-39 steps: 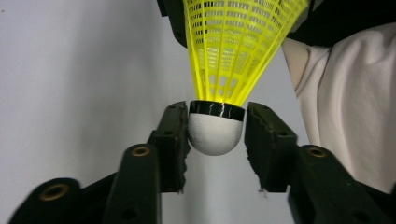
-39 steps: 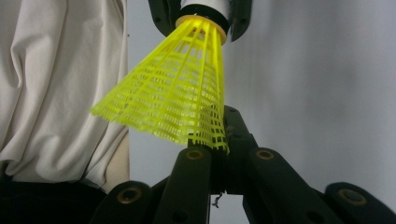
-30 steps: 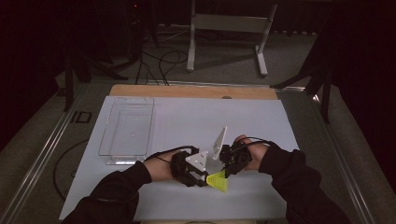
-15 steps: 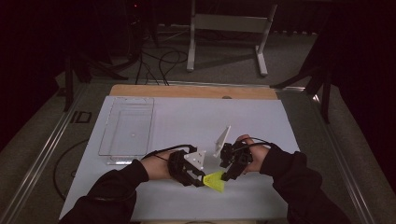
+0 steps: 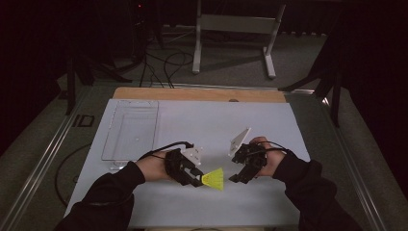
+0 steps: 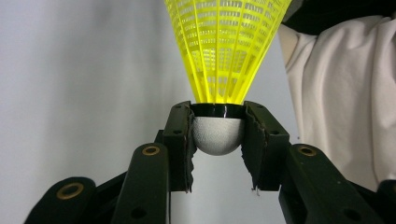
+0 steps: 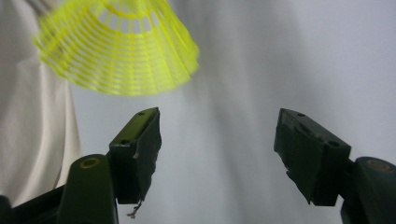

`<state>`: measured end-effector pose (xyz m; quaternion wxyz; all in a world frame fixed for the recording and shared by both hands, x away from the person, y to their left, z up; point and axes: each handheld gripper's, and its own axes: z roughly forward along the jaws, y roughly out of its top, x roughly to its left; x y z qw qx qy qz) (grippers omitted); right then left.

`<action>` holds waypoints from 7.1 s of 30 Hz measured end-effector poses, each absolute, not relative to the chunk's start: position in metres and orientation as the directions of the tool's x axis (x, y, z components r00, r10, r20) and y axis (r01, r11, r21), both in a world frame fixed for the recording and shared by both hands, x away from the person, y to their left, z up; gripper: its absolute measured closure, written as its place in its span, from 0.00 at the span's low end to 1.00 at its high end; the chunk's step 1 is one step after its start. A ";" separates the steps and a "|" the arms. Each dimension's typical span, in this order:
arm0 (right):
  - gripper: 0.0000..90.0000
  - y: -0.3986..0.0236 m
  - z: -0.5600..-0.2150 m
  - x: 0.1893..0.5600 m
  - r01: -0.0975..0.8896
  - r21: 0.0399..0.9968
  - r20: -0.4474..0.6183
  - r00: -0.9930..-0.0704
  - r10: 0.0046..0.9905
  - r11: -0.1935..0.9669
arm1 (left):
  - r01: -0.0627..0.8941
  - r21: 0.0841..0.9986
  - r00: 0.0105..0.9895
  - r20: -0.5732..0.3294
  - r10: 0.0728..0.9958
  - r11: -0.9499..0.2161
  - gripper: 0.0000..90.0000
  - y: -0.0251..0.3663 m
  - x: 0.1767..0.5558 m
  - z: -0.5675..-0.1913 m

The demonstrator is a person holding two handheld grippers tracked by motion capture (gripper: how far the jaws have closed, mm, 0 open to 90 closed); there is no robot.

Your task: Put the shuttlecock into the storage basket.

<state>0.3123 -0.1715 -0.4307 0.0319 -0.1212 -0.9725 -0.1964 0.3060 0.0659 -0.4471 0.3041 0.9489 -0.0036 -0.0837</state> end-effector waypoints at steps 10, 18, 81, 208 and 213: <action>0.17 -0.188 -0.431 0.311 0.274 0.430 0.070 -0.960 0.271 0.860 | 0.106 0.577 0.985 -0.172 0.006 -0.810 0.73 0.084 0.314 -0.435; 0.16 -0.198 -0.436 0.307 0.268 0.475 0.042 -0.958 0.282 0.838 | 0.169 0.570 0.982 -0.166 0.088 -0.804 0.73 0.102 0.322 -0.421; 0.15 -0.282 -0.497 0.274 0.441 0.744 0.076 -0.802 0.593 0.502 | 0.707 0.574 0.604 -0.185 0.775 -0.414 0.73 0.311 0.333 -0.394; 0.12 -0.287 -0.511 0.264 0.426 0.789 0.146 -0.830 0.539 0.442 | 0.589 0.592 0.722 -0.080 0.688 -0.549 0.00 0.227 0.337 -0.413; 0.12 -0.287 -0.511 0.264 0.427 0.788 0.144 -0.829 0.541 0.444 | 0.561 0.616 0.743 -0.082 0.664 -0.552 0.00 0.217 0.338 -0.410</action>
